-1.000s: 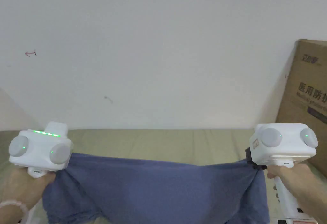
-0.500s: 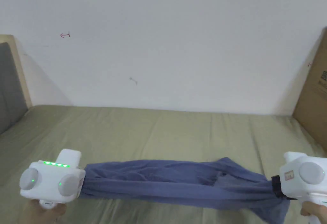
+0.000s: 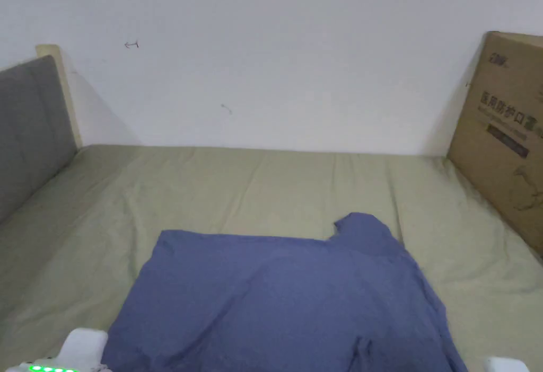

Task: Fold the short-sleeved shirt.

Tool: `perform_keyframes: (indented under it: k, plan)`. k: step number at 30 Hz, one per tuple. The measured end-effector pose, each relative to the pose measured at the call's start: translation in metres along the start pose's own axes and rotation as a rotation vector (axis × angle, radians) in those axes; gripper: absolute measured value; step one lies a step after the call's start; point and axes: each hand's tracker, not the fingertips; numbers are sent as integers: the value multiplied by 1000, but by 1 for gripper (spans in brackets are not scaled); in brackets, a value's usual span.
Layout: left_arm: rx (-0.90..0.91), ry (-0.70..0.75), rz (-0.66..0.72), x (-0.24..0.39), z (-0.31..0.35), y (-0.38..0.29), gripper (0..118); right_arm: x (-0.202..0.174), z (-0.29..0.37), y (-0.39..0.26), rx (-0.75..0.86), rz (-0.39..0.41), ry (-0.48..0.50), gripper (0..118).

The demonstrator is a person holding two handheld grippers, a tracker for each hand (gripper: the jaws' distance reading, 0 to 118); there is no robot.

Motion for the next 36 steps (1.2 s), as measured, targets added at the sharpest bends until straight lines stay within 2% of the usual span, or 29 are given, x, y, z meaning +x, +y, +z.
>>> perform_keyframes:
  k: [7,9,10,11,12,13,14,18,19,20,21,22,23,25,26,30,33,34,35,36]
  plan:
    - [1,-49,0,-5,38,-48,3,13,15,-37,25,-56,17,2]
    - [14,-45,14,-4,40,-48,11,13,18,-37,45,-86,16,6]
    - [23,-21,32,-5,41,-47,24,12,20,-37,50,-100,-1,14]
    - [32,-1,68,-8,42,-45,56,11,21,-38,55,-99,-11,29]
    - [34,-18,116,-11,44,-44,81,10,23,-40,66,-83,-29,45]
    - [50,-89,166,-9,56,-44,98,10,26,-41,84,-72,-46,60]
    - [65,-140,198,-10,63,-44,104,9,29,-42,95,-65,-53,65]
    - [84,-174,196,-7,89,-46,101,8,44,-44,131,-65,-2,64]
    - [91,-207,196,-7,95,-49,93,9,48,-44,134,-63,13,64]
    - [97,-231,198,-6,101,-52,63,7,50,-45,141,-61,23,61]
    - [102,-252,189,-5,104,-57,28,4,52,-47,149,-55,30,48]
    - [100,-253,183,-4,107,-62,0,0,53,-49,156,-47,38,21]
    - [104,-243,179,-1,110,-70,0,-1,52,-52,153,-46,38,1]
    - [87,-257,186,-4,106,-83,0,-4,47,-57,105,-76,24,1]
    - [78,-266,191,-4,106,-91,0,-4,44,-60,105,-71,57,1]
    - [60,-228,194,-11,98,-107,1,-6,37,-67,82,-87,70,1]
    - [51,-204,211,-23,89,-99,38,-4,37,-64,81,-88,78,1]
    - [51,-198,223,-27,84,-96,38,-4,37,-63,81,-88,81,1]
    - [44,-201,226,-31,77,-90,81,-5,40,-61,80,-85,83,1]
    - [53,-197,237,-33,72,-88,104,-6,40,-59,78,-82,82,1]
